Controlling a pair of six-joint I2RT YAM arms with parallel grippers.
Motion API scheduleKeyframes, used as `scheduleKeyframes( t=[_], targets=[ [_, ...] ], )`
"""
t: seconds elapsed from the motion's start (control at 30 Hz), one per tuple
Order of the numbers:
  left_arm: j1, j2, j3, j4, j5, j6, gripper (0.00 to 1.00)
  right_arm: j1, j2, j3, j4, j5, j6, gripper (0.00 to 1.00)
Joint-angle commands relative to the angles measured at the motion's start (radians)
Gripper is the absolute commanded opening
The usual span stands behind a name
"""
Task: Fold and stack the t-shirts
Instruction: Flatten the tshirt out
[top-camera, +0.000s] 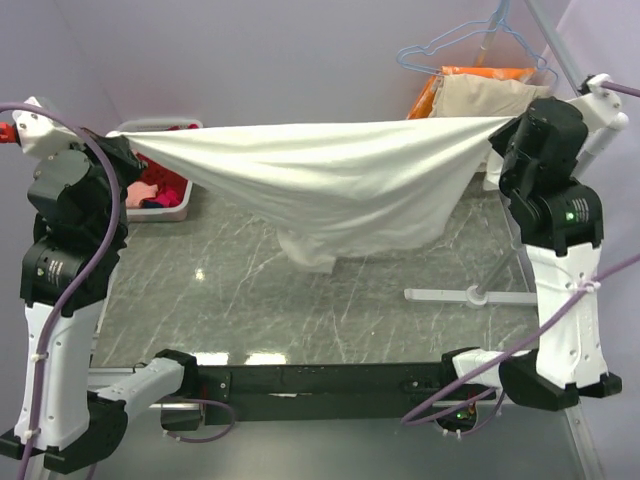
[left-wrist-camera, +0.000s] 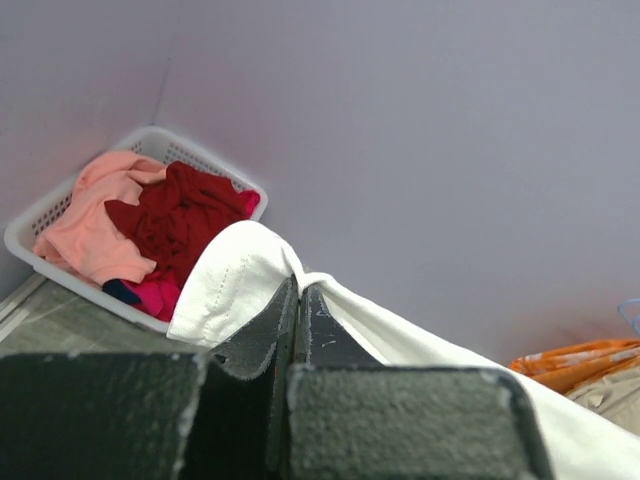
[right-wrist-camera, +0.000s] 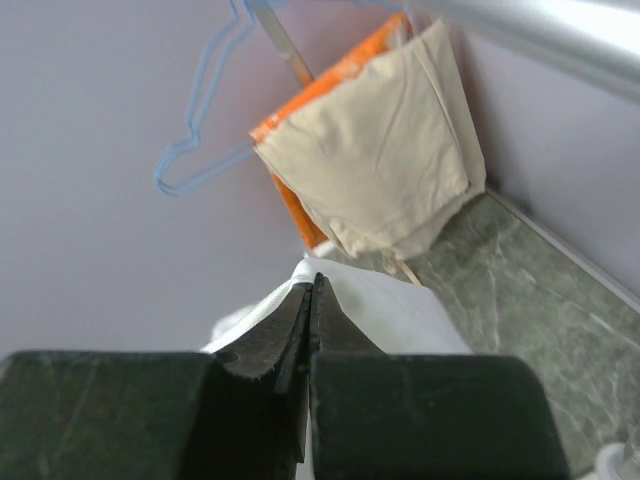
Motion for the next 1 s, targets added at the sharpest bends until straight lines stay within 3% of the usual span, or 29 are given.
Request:
scheduleKeyframes(
  t=[0.0,0.13,0.3,0.57,0.7,0.87,0.9,0.97],
  targets=[
    [0.005,0.005,-0.029,0.034,0.035,0.030,0.01,-0.005,-0.005,-0.006,0.160,0.035,-0.039,0.00],
    [0.005,0.070,-0.046,-0.037,0.091,-0.028,0.01,-0.005,0.145,0.054,0.112,-0.034,-0.020,0.00],
    [-0.009,0.190,-0.213,-0.112,0.243,-0.141,0.01,-0.010,0.444,0.097,0.071,-0.181,0.055,0.00],
    [-0.094,0.340,-0.425,-0.152,0.162,-0.214,0.01,-0.001,0.888,0.320,0.017,-0.419,0.098,0.00],
    [-0.094,0.401,-0.421,-0.181,0.093,-0.253,0.01,-0.001,0.963,0.379,0.039,-0.439,0.090,0.00],
    [-0.094,0.445,-0.397,-0.224,-0.007,-0.325,0.01,0.001,0.958,0.333,0.085,-0.429,0.075,0.00],
    [-0.094,0.449,-0.402,-0.206,-0.005,-0.324,0.01,-0.001,0.953,0.321,0.091,-0.422,0.070,0.17],
    [-0.094,0.456,-0.408,-0.204,-0.004,-0.335,0.01,0.002,0.938,0.284,0.102,-0.406,0.053,0.35]
  ],
)
